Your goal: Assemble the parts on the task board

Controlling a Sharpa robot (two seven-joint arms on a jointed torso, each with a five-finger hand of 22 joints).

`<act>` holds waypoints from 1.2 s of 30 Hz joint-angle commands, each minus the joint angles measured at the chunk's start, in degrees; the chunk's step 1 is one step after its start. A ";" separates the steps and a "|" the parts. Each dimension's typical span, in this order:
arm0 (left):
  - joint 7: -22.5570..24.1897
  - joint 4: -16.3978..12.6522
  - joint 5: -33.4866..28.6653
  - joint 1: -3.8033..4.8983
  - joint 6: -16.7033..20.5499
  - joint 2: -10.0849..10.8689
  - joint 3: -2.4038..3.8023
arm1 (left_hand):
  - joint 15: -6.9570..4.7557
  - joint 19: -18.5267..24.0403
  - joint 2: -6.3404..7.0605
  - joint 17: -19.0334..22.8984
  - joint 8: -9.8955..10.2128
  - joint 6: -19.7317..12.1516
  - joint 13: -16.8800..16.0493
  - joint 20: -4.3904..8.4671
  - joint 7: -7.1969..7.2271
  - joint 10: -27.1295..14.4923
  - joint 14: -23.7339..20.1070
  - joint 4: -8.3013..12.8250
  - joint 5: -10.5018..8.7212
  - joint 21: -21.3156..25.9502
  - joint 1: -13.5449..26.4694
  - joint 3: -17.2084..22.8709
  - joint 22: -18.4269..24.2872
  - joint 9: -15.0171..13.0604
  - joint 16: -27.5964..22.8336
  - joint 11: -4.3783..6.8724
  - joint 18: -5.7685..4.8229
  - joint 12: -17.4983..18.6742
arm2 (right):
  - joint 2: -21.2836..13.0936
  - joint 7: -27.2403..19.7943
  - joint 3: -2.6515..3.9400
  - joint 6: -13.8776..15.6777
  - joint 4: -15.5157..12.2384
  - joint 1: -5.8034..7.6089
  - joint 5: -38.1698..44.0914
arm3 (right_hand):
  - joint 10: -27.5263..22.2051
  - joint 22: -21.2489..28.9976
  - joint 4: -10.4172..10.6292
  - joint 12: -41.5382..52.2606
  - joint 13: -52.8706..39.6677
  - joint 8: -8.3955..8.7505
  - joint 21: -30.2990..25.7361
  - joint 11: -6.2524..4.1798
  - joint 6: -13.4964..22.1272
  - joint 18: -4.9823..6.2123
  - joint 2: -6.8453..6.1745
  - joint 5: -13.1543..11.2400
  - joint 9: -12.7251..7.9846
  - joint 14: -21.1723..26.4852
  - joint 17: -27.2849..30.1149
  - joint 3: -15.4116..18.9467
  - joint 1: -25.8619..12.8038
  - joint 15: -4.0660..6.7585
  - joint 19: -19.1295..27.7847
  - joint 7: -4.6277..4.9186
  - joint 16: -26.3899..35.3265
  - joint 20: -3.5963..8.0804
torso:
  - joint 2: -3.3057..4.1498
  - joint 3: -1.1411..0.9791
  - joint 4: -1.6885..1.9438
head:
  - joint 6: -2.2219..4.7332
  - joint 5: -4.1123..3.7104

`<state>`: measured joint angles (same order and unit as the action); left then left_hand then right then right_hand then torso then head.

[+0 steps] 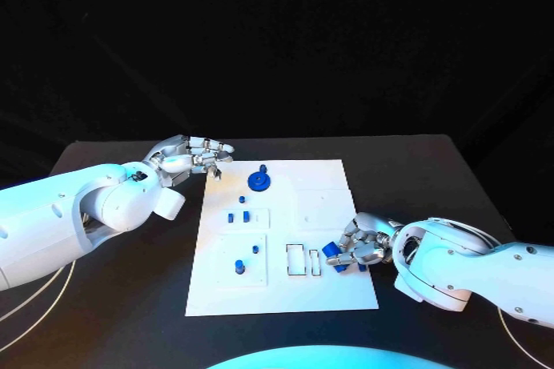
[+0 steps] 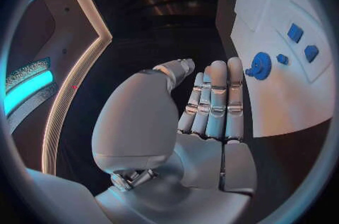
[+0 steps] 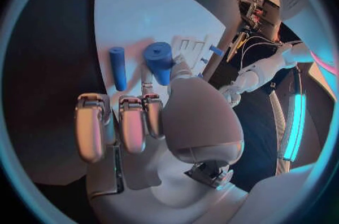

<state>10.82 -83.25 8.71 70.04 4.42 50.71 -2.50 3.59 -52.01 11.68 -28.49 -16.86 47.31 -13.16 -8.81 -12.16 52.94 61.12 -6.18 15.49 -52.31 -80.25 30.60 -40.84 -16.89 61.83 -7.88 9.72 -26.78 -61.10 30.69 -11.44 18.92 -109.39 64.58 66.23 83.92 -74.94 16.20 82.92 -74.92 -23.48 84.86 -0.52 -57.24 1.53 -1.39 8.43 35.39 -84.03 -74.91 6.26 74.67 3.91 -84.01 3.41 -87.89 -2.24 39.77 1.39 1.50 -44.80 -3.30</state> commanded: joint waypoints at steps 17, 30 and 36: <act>0.18 -0.21 -0.37 0.02 -0.68 -0.23 0.03 | -0.10 -0.07 -0.12 0.06 -0.38 -0.39 0.10 -0.18 0.04 -0.37 -0.33 -0.34 0.10 0.23 0.40 -0.04 0.09 0.01 0.06 -0.06 0.85 -0.36 | 3.21 0.10 0.00 -0.33 -1.83 1.55 -10.95 | 2.79 -13.81 0.53 -0.18 -9.72 -0.30 0.27 -0.32 -0.84 -0.58 0.88 -0.04 0.81 -4.89 -9.53 0.89 -1.56 0.50 -4.69 -0.01 -0.21 0.46 | 0.01 0.12 0.08 | -0.10 0.30; 0.15 -0.30 -0.37 0.02 -0.72 -0.14 0.03 | -0.10 -0.07 -0.12 0.06 -0.38 -0.39 0.10 -0.18 0.04 -0.37 -0.33 -0.34 0.10 0.23 0.40 -0.04 0.09 0.01 0.06 -0.06 0.85 -0.36 | 6.92 0.49 0.01 0.73 -0.09 1.06 -7.83 | 2.74 -13.76 0.52 -0.42 -9.61 -0.19 0.06 -0.35 -0.94 -0.54 0.81 -0.07 0.93 -4.87 -9.42 1.69 -2.75 0.52 -4.63 -0.04 -0.16 0.47 | -0.01 0.11 -0.01 | -0.01 0.58; 0.10 -0.32 -0.37 0.02 -0.79 -0.12 0.03 | -0.10 -0.07 -0.12 0.06 -0.38 -0.39 0.10 -0.18 0.04 -0.37 -0.33 -0.34 0.10 0.23 0.40 -0.04 0.09 0.01 0.06 -0.06 0.85 -0.36 | 7.83 0.54 0.02 0.86 0.47 1.03 -7.14 | 2.72 -13.75 0.54 -0.54 -9.58 -0.11 0.03 -0.35 -0.96 -0.53 0.47 -0.07 1.06 -4.85 -9.34 2.38 -3.71 0.52 -4.61 -0.05 -0.13 0.47 | 0.02 0.03 0.00 | 0.16 0.65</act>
<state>10.66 -83.39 8.68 70.04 4.42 50.65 -2.51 3.59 -52.01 11.68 -28.50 -16.86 47.31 -13.12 -8.80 -12.16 52.94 61.12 -6.18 15.49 -52.31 -80.25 30.60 -40.80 -16.89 61.83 -7.89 9.72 -26.78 -53.38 31.02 -11.35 19.94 -109.06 65.76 57.53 83.93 -74.92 16.68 82.70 -74.91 -23.87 84.86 -0.51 -57.62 1.63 -1.00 8.30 36.47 -84.02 -74.95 8.37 71.49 3.91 -84.01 3.39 -87.89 -2.25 39.80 1.45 1.51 -44.68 -2.71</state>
